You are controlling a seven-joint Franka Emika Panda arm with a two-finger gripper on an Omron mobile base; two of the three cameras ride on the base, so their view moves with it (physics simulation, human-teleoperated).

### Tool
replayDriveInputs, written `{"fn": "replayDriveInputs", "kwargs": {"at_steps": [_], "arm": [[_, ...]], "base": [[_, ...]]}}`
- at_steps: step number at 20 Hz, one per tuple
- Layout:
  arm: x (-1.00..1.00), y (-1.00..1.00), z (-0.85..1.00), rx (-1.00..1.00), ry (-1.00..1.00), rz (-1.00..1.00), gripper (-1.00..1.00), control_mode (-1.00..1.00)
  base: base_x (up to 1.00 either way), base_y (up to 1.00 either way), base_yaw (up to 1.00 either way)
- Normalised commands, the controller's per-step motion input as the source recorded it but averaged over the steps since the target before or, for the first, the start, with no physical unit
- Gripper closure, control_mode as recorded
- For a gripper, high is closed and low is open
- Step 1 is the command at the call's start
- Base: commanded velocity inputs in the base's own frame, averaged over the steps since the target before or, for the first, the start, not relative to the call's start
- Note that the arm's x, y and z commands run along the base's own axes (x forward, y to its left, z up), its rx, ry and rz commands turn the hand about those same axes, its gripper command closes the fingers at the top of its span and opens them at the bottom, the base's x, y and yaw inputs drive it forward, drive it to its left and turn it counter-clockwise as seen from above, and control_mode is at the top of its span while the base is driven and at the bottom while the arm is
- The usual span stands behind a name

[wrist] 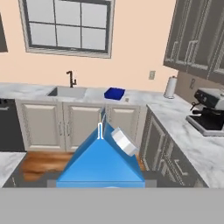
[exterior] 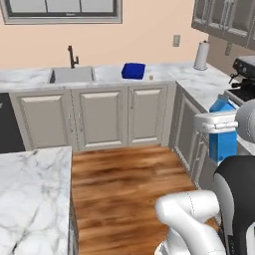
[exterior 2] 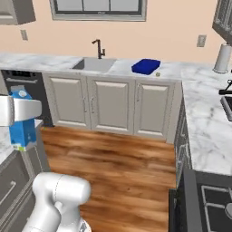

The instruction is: Take out the milk from the fridge and place it on the tray on the counter. Then take the sugar cube near the tray and place it in the tray.

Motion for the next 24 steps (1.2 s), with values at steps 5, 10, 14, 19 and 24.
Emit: {"fn": "replayDriveInputs", "kwargs": {"at_steps": [5,10,14,19,24], "arm": [[0.00,0.00,0.00,0.00,0.00,0.00,1.00,1.00],[0.00,0.00,0.00,0.00,0.00,0.00,1.00,1.00],[0.00,0.00,0.00,0.00,0.00,0.00,1.00,1.00],[0.00,0.00,0.00,0.00,0.00,0.00,1.00,1.00],[0.00,0.00,0.00,0.00,0.00,0.00,1.00,1.00]], "base": [[1.00,0.00,0.00],[1.00,-0.04,0.00],[1.00,-0.19,0.00],[1.00,-0.21,0.00],[1.00,-0.29,0.00]]}}
